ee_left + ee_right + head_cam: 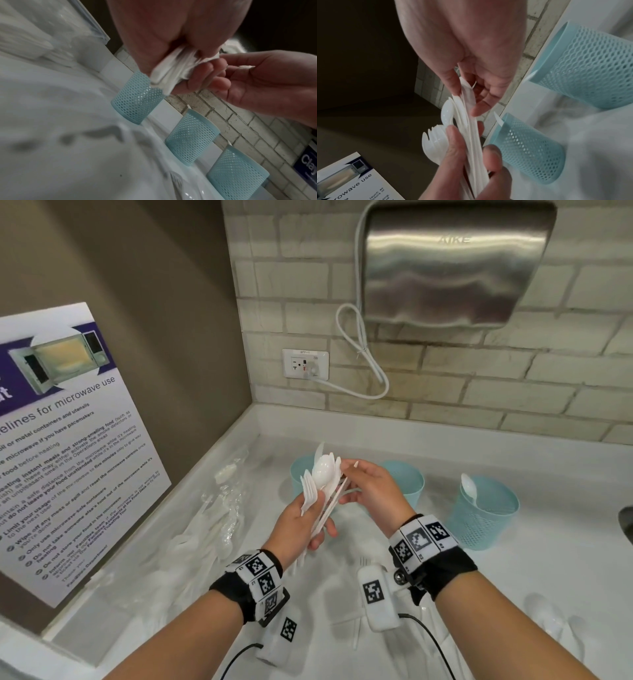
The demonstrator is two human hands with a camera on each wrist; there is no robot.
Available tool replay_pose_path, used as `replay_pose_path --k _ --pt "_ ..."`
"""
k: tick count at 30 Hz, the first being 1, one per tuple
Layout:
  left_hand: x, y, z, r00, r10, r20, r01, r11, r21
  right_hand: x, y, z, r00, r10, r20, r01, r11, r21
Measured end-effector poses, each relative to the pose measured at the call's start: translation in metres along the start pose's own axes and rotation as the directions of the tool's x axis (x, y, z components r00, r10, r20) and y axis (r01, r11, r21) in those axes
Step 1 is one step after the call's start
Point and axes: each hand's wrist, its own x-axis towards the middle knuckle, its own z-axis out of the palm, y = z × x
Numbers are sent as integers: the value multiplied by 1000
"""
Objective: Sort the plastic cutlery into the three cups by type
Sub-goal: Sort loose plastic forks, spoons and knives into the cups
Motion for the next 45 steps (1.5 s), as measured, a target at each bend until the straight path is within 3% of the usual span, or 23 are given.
replay_pose_path --k 7,15,19,23,25,27,29,31,34,37,39,41,43,45 --pt "2 -1 -1 998 -20 -59 19 1000 -15 -3 11 6 998 -23 -67 24 1000 17" --pt "6 7 1 997 -11 -70 7 998 -58 -4 25 18 999 -10 42 22 954 -299" --pt "16 15 -10 990 -26 -135 12 994 -106 19 -4 18 989 -147 -16 132 927 -352" --pt "22 18 -26 980 1 -198 -10 999 -42 50 -35 11 908 -370 -197 282 887 -366" --pt "23 16 -29 978 39 -207 -37 999 10 62 -32 11 890 -407 -205 298 860 -414" --pt "23 12 -29 973 83 -216 -69 995 71 76 -14 13 936 -326 -135 225 845 -486" --pt "23 9 -28 969 106 -222 -88 992 89 86 7 14 981 -165 -97 89 842 -533" --pt "21 8 -25 967 116 -225 -101 992 77 88 17 13 995 -56 -85 1 842 -539" --pt "21 7 -23 961 132 -242 -104 986 127 74 11 12 997 -19 -68 -24 816 -577" --pt "25 5 -22 956 143 -256 -102 980 168 53 -1 13 986 -104 -131 -8 754 -656" --pt "27 6 -19 955 149 -256 -104 978 182 34 -10 19 977 -171 -131 68 820 -569" --pt "30 9 -14 951 162 -263 -114 975 189 18 -13 26 972 -211 -106 162 922 -353" --pt "32 12 -8 948 184 -262 -128 968 216 3 -10 31 982 -179 -55 164 964 -211" --pt "33 14 -3 946 209 -249 -149 959 241 -5 -4 32 988 -148 -36 136 966 -219"
